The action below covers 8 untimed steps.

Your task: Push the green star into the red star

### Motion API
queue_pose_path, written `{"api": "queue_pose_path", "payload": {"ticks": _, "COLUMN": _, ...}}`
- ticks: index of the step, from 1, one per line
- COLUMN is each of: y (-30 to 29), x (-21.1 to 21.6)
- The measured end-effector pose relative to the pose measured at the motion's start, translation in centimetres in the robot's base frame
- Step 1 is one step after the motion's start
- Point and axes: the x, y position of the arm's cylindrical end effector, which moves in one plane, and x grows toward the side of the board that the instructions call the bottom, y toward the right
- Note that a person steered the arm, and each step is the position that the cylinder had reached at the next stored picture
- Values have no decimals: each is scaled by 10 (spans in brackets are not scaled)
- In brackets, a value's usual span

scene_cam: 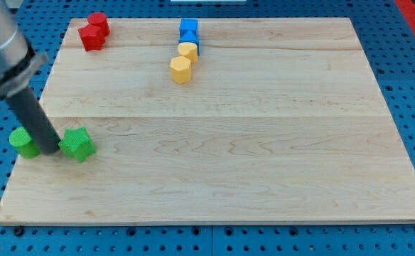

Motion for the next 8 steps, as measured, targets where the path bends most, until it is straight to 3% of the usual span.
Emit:
{"api": "queue_pose_path", "payload": {"ticks": 1, "y": 20, "x": 36}}
{"api": "queue_pose_path", "payload": {"ticks": 2, "y": 46, "x": -13}}
{"api": "queue_pose_path", "payload": {"ticks": 3, "y": 42, "x": -91}}
{"api": "queue_pose_path", "payload": {"ticks": 4, "y": 33, "x": -138}}
{"api": "queue_pose_path", "payload": {"ticks": 5, "y": 58, "x": -82}}
{"api": "queue_pose_path", "payload": {"ticks": 6, "y": -15, "x": -80}}
{"api": "queue_pose_path", "payload": {"ticks": 7, "y": -21, "x": -136}}
{"api": "queue_pose_path", "payload": {"ticks": 8, "y": -4, "x": -153}}
